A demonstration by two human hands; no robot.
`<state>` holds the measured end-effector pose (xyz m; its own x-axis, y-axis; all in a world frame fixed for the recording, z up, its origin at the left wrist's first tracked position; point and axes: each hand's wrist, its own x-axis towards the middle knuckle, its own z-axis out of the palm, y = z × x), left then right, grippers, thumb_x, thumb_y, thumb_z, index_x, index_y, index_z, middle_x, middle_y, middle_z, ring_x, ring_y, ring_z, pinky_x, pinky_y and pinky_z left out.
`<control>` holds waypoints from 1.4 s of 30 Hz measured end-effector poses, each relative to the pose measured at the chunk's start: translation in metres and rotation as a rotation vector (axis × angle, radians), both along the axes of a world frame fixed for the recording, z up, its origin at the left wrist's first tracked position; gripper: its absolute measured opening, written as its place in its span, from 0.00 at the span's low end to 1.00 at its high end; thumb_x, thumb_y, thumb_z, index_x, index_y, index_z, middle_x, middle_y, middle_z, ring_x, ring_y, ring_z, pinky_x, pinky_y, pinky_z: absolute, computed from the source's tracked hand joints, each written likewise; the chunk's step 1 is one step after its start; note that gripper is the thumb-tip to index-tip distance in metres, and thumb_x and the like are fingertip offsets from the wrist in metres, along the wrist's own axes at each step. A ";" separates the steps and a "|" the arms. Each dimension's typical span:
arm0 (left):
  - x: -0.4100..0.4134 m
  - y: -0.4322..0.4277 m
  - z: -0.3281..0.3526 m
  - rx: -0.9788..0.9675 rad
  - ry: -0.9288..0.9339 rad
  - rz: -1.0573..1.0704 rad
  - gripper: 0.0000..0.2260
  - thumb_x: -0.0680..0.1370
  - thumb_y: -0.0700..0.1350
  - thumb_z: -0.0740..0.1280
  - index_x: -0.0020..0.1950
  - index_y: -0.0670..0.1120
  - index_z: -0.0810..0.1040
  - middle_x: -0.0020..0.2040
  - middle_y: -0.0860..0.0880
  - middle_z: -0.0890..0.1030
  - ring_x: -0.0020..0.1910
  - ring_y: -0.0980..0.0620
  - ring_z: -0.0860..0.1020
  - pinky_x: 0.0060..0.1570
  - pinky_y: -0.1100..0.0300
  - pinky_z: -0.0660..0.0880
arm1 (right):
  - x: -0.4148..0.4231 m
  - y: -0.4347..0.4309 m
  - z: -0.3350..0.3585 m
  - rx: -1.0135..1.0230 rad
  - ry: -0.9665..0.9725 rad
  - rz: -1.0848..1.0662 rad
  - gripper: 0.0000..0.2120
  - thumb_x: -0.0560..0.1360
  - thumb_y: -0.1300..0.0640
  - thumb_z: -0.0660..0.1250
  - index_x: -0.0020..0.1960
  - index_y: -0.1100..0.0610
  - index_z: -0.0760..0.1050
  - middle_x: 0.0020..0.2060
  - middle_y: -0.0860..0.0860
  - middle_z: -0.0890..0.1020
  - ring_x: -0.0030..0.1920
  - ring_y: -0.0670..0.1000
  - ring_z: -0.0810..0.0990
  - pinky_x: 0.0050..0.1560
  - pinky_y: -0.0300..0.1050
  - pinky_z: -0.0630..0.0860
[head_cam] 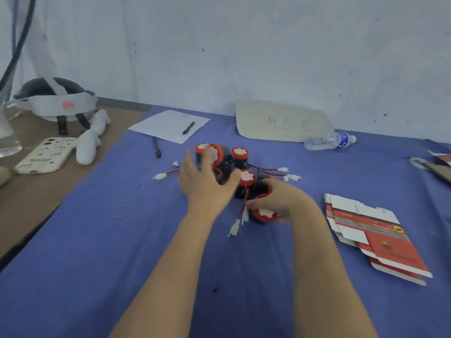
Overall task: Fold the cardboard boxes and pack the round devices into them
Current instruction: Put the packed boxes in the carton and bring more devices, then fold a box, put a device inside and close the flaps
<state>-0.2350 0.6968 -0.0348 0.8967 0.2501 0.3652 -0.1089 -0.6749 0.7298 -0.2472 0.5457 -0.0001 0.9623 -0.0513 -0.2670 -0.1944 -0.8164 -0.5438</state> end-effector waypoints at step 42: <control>-0.056 -0.212 -0.002 -0.303 0.532 -0.497 0.18 0.79 0.42 0.55 0.65 0.36 0.70 0.66 0.38 0.72 0.65 0.39 0.72 0.64 0.46 0.71 | -0.067 -0.156 -0.038 0.016 -0.256 -0.698 0.16 0.76 0.55 0.62 0.63 0.57 0.70 0.60 0.56 0.76 0.61 0.60 0.72 0.56 0.49 0.72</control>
